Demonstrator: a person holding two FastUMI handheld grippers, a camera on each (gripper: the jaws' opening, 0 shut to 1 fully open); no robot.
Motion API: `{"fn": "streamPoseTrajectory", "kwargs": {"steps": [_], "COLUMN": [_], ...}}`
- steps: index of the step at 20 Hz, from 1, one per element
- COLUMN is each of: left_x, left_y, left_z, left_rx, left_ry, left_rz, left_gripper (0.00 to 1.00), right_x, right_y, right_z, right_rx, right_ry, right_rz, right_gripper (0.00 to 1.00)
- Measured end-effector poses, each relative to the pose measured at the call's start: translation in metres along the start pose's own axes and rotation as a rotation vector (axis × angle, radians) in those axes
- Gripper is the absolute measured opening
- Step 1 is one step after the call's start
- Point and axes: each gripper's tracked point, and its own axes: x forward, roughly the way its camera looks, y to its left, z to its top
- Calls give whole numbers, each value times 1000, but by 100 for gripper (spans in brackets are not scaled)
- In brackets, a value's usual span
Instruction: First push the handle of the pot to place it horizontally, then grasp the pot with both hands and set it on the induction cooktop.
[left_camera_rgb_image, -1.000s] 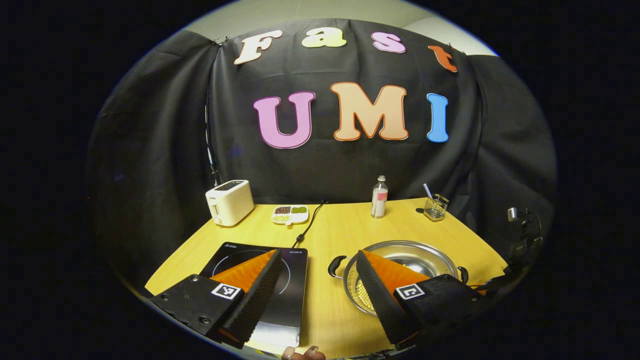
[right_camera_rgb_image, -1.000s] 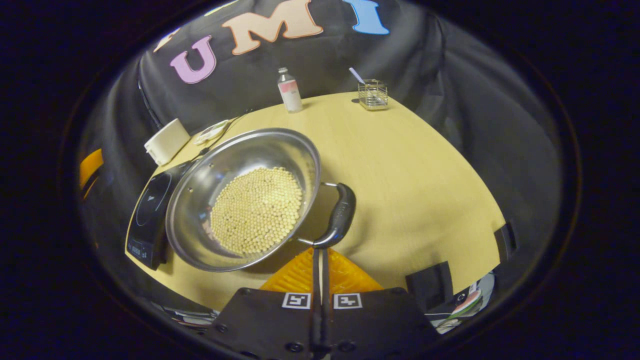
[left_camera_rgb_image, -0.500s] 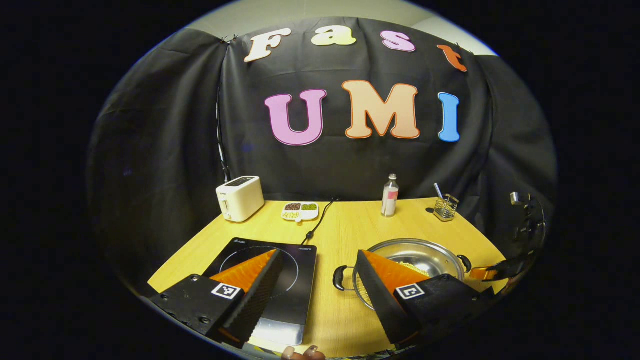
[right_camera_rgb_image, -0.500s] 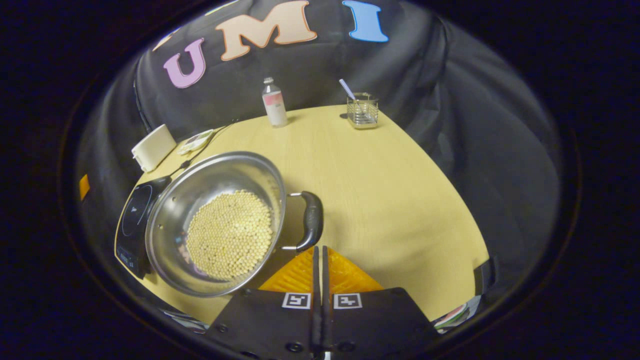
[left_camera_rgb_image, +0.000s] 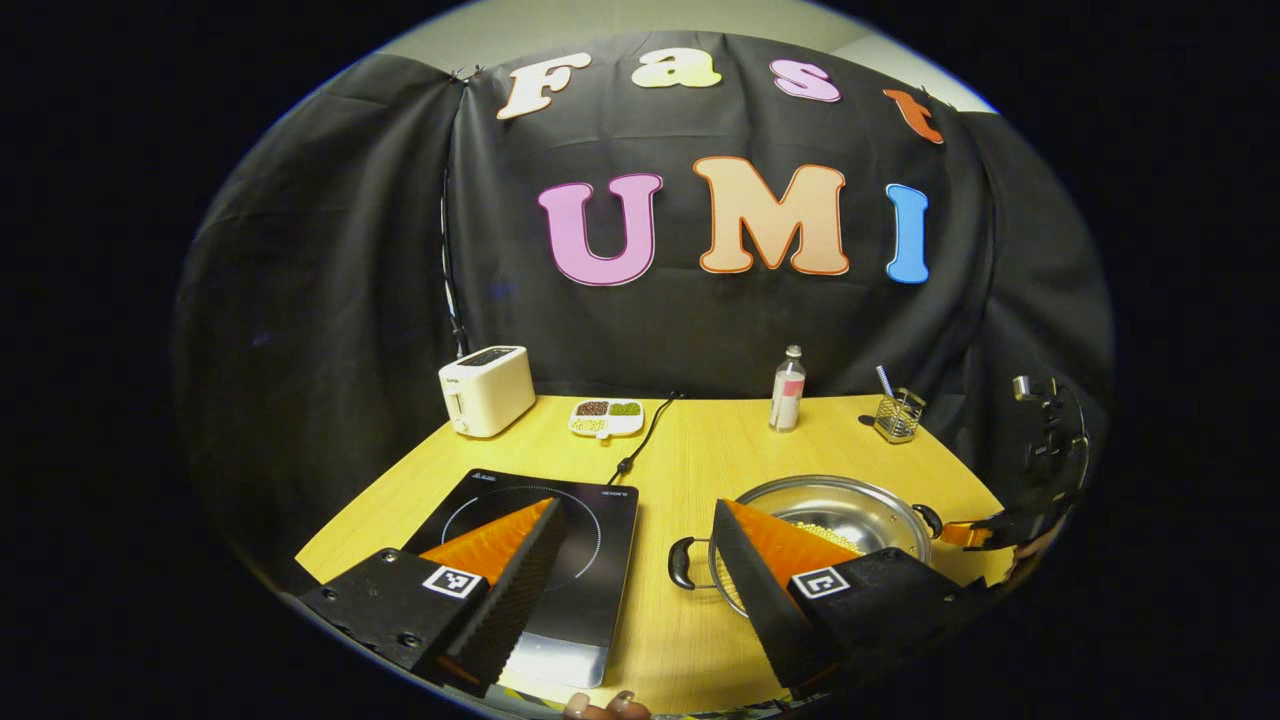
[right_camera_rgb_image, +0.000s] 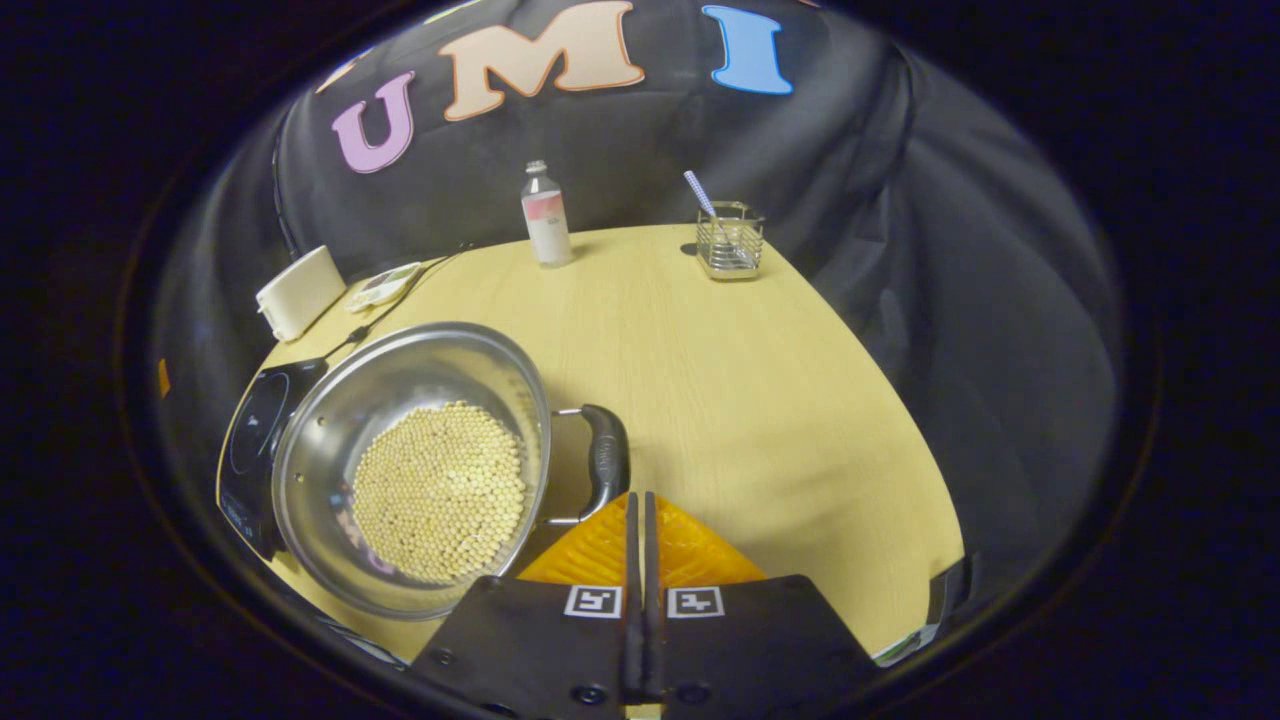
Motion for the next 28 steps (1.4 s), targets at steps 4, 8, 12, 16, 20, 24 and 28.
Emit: {"fn": "streamPoseTrajectory", "kwargs": {"steps": [4,8,12,16,20,24,28], "left_x": [5,26,57,81,94,107,121], "left_y": [-2,-27,-29,-40,-56,-62,-60], "left_z": [-3,-17,-36,-51,-79,-109,-131], "left_rx": [-25,-91,-171,-146,-154,-160,-176], "left_ry": [9,71,158,214,323,434,525], "left_rz": [-9,-125,-169,-215,-257,-260,-241], "left_gripper": [94,97,95,88,89,89,89], "right_x": [-5,-19,-24,-21,-12,6,27], "right_y": [-2,-4,9,15,23,30,24], "right_z": [3,16,29,31,36,34,24], "right_rx": [2,23,44,24,27,45,47], "right_ry": [-22,-42,-51,-41,-19,34,117], "right_rz": [-6,12,67,88,122,145,128], "right_gripper": [3,3,3,5,46,48,61]}}
